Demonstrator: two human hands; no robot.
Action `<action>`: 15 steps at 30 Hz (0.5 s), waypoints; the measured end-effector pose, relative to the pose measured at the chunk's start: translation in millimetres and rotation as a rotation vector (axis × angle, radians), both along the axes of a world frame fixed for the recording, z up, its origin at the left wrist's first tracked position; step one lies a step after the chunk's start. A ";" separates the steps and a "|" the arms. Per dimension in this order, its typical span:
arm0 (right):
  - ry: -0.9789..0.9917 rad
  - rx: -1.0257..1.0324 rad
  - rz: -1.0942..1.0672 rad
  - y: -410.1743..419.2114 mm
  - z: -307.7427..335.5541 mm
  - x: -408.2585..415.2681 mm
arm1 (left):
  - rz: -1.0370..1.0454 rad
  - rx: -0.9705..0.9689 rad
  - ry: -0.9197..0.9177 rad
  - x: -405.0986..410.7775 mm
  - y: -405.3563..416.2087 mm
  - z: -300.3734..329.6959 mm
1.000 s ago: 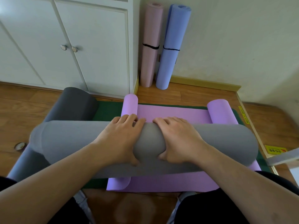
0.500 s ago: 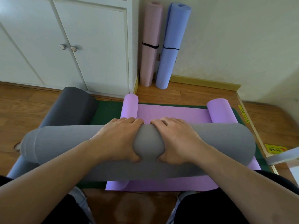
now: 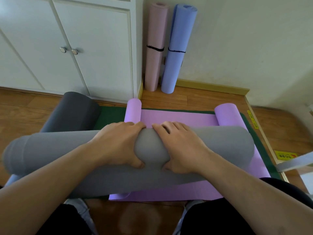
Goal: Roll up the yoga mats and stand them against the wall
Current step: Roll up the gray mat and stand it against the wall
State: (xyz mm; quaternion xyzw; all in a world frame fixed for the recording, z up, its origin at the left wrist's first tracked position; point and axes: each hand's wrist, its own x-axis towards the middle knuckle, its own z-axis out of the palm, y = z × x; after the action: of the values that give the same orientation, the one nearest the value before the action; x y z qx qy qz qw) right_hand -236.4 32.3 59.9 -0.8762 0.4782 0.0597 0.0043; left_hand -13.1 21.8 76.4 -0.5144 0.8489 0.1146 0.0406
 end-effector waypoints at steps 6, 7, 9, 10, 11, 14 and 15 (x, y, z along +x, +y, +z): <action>-0.119 0.036 -0.041 -3.9 1.8 -5.4 | -0.091 -0.174 -0.130 -4.2 10.3 -10.1; -0.128 0.059 -0.058 -3.8 2.6 -6.2 | -0.101 -0.197 -0.185 -7.6 12.4 -13.0; -0.130 0.106 -0.075 -3.2 3.7 -5.9 | -0.091 -0.210 -0.220 -12.6 13.4 -20.3; -0.131 0.117 -0.071 -2.5 3.3 -5.6 | -0.089 -0.210 -0.210 -13.7 12.3 -21.8; -0.131 0.116 -0.065 -1.5 2.6 -5.7 | -0.088 -0.208 -0.191 -13.0 10.5 -22.0; -0.099 0.070 -0.043 2.2 0.2 -4.9 | -0.077 -0.213 -0.121 -5.9 4.3 -17.7; -0.078 0.054 -0.035 3.4 -0.6 -4.0 | -0.072 -0.211 -0.101 -4.3 3.6 -15.8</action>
State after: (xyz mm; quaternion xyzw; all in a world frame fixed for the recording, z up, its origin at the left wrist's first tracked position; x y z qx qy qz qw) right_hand -240.5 35.7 59.3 -0.8690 0.4910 0.0383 0.0476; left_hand -17.4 25.4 60.6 -0.4902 0.8710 -0.0032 0.0330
